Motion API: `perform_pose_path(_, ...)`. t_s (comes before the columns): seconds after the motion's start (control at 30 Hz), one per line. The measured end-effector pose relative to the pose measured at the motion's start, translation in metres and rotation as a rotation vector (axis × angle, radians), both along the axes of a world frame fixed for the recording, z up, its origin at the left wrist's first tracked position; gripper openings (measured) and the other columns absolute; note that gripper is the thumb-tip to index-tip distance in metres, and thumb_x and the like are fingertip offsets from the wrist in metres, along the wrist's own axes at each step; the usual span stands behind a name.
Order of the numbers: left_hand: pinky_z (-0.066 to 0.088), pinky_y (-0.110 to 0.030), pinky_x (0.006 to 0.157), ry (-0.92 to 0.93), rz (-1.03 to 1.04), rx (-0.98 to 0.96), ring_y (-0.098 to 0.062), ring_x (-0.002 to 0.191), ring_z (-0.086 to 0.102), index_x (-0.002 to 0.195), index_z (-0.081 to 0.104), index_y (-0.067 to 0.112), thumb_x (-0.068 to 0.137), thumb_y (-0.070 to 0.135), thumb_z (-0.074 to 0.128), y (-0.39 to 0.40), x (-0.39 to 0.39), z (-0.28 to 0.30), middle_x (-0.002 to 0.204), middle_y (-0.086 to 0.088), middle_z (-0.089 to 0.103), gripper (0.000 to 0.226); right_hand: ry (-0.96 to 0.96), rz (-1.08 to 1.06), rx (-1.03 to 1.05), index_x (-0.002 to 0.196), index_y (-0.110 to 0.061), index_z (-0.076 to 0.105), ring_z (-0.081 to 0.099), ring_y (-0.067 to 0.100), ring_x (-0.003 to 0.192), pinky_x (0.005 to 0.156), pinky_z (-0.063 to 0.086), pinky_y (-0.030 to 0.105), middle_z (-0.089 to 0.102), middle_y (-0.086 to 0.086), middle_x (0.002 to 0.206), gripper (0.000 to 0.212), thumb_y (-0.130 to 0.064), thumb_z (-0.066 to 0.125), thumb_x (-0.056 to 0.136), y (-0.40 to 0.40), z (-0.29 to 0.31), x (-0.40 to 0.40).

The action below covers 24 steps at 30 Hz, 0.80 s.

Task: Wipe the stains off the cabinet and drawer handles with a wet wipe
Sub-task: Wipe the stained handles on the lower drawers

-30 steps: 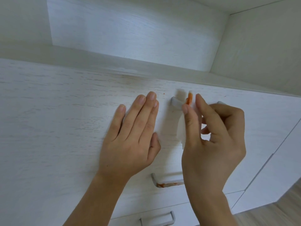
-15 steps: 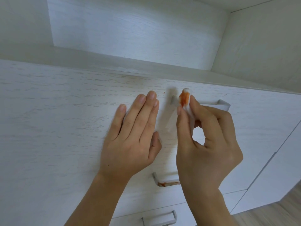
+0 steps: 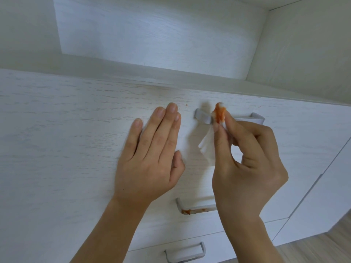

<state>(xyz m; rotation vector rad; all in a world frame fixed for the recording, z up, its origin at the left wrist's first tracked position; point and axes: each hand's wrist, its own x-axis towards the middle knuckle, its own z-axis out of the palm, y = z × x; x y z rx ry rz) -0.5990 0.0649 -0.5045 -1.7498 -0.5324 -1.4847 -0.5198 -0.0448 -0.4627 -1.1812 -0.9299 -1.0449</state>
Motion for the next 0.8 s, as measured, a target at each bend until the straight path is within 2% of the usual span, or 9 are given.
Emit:
perform_pose_path(0.3,0.017,-0.046,0.117,-0.054,-0.018,-0.053,-0.030,0.135,0.034,0.140,0.035,-0.005,0.087,0.022,0.047,-0.010,0.007,0.006,0.146,-0.014,0.033,0.061,0.059,0.072,0.014,0.100,-0.007,0.071,0.050,0.002,0.069,0.065,0.038,0.003,0.055,0.000,0.082,0.020,-0.003,0.074,0.080,-0.004,0.000,0.013)
perform_pose_path(0.43,0.015,-0.048,0.117,-0.061,-0.046,-0.114,-0.033,0.137,0.029,0.140,0.034,-0.006,0.085,0.020,0.051,-0.017,0.015,0.009,0.146,-0.016,0.029,0.064,0.051,0.063,0.017,0.099,-0.010,0.071,0.057,0.018,0.068,0.062,0.041,0.013,0.055,-0.004,0.083,0.017,-0.008,0.071,0.083,-0.008,0.000,0.022)
perform_pose_path(0.63,0.014,-0.049,0.116,-0.096,0.038,-0.113,-0.036,0.136,0.029,0.142,0.032,-0.007,0.088,0.025,0.044,-0.016,0.026,0.005,0.146,-0.021,0.030,0.064,0.120,0.078,0.017,0.102,-0.011,0.070,0.053,0.011,0.072,0.066,0.041,0.006,0.052,-0.005,0.085,0.019,-0.006,0.069,0.084,-0.017,0.000,0.043)
perform_pose_path(0.8,0.013,-0.047,0.118,-0.105,0.090,-0.091,-0.035,0.138,0.026,0.144,0.029,-0.006,0.090,0.028,0.040,-0.013,0.028,0.002,0.147,-0.022,0.029,0.065,0.213,0.124,-0.011,0.105,-0.019,0.069,0.058,0.018,0.081,0.070,0.040,0.007,0.051,-0.014,0.089,0.017,-0.015,0.064,0.089,-0.022,0.001,0.055)
